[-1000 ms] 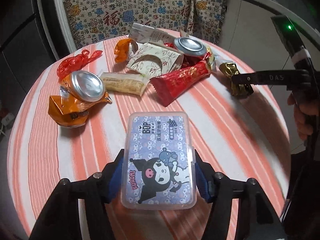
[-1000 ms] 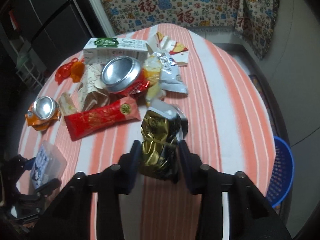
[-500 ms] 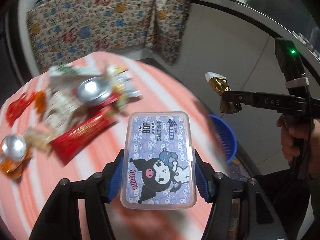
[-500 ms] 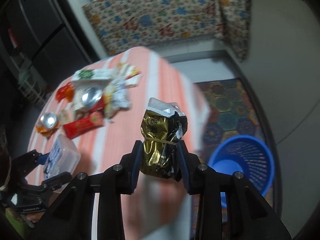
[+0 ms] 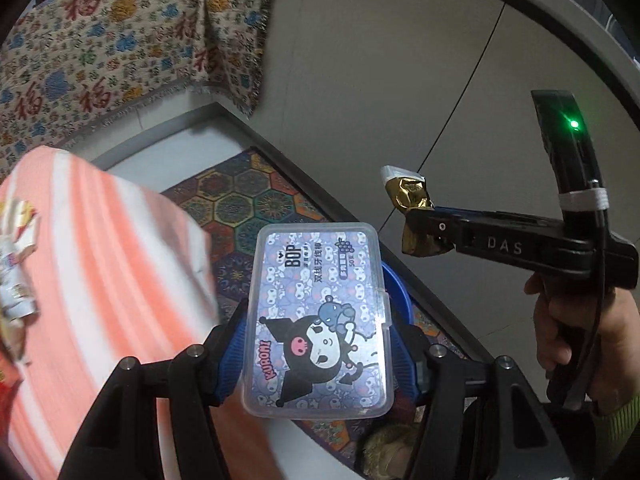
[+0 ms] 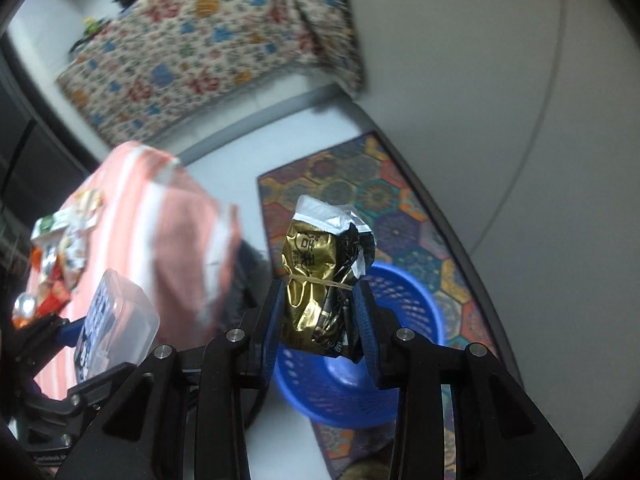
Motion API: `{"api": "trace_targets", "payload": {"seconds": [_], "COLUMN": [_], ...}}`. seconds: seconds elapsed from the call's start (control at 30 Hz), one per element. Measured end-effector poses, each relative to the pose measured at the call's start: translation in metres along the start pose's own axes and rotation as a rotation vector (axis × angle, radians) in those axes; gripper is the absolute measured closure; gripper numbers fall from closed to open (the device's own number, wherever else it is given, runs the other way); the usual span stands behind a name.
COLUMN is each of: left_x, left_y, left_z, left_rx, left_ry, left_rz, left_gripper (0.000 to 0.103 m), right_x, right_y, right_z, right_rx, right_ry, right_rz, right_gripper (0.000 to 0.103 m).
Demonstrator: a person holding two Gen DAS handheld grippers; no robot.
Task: Collect trash
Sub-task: 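Drop the plastic box and gold wrapper into the blue wastebasket with both grippers, then move both grippers back over the table toward the remaining trash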
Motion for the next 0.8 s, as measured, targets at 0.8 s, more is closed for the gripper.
{"api": "trace_targets", "payload": {"seconds": [0.8], "left_x": [0.003], "left_y": [0.071], "left_z": [-0.023], "left_rx": [-0.063], "left_ry": [-0.038], "left_rz": [0.010], "left_gripper": [0.027], "right_x": [0.009], "right_y": [-0.007], "right_z": [-0.033], "right_rx": [0.028], "right_ry": [0.089], "right_rz": [-0.035], "right_gripper": [0.037]}}
Point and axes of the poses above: each gripper's, at about its wrist camera, not at the fingertips, and y roughly the way its jaws point, z to its left, x to its top, the point moved 8 cm from there along y, roughly the way its jaws point, and after that the axes turned 11 degrees about x, right-handed, at the moved point
